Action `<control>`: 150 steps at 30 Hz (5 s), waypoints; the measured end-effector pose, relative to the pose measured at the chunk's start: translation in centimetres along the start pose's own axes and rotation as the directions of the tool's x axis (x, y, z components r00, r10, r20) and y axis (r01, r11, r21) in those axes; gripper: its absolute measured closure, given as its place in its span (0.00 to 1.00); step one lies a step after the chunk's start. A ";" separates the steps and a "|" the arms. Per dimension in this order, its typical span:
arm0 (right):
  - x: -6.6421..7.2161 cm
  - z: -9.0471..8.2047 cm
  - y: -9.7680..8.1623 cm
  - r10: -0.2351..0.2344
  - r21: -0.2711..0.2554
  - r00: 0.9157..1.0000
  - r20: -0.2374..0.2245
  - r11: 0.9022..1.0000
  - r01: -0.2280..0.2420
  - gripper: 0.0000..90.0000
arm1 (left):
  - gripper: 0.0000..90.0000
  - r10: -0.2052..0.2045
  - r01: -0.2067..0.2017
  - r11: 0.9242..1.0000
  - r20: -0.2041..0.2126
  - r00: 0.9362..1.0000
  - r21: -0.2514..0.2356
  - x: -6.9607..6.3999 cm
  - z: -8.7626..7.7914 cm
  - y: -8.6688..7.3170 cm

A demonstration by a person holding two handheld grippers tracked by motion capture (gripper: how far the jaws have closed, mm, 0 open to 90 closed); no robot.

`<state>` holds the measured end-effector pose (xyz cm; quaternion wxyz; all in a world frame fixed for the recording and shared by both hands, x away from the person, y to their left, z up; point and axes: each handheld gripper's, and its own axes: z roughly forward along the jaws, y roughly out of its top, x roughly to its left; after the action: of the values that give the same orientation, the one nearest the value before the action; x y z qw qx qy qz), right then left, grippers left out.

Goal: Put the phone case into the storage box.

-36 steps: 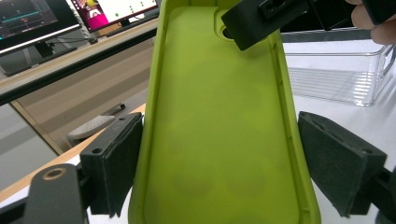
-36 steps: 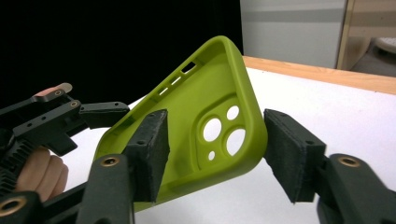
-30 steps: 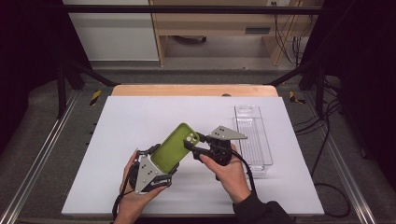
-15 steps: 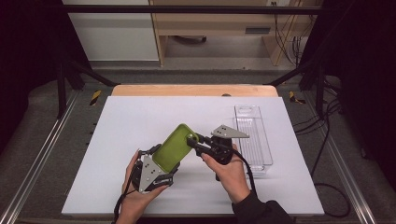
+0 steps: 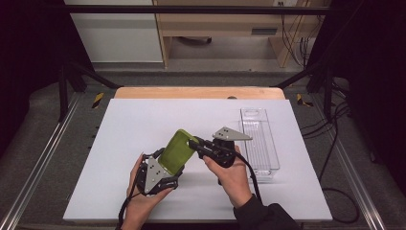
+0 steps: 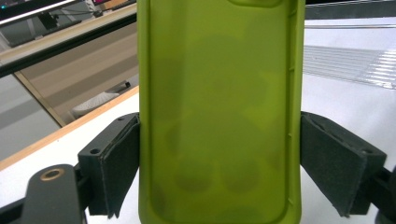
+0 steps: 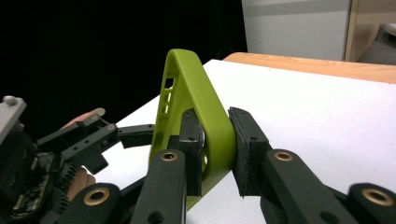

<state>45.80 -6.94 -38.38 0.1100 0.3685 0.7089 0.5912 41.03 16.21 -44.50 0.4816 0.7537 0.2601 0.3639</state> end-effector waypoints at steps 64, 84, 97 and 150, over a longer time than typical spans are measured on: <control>-8.0 -6.0 11.9 -0.321 0.083 0.923 0.213 0.947 0.310 0.85 | 0.04 -0.204 0.207 0.977 0.061 0.977 -0.045 4.5 -1.4 -2.8; -13.2 -9.6 14.3 -0.316 0.058 0.909 0.271 0.948 0.312 0.85 | 0.04 -0.220 0.223 0.974 0.056 0.974 -0.041 5.2 -1.4 -3.5; -15.2 -11.7 13.5 -0.319 0.092 0.893 0.317 0.948 0.305 0.85 | 0.04 -0.216 0.218 0.975 0.051 0.975 -0.041 5.4 -1.6 -3.5; -22.3 -7.8 7.7 -0.309 0.226 0.893 0.328 0.943 0.244 0.85 | 0.03 -0.202 0.204 0.979 0.073 0.977 -0.023 5.1 -1.2 -3.5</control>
<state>59.88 -27.21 -35.40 0.2873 0.3736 0.7723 0.4260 42.96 22.03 -45.86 0.5362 0.7282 0.3131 0.2902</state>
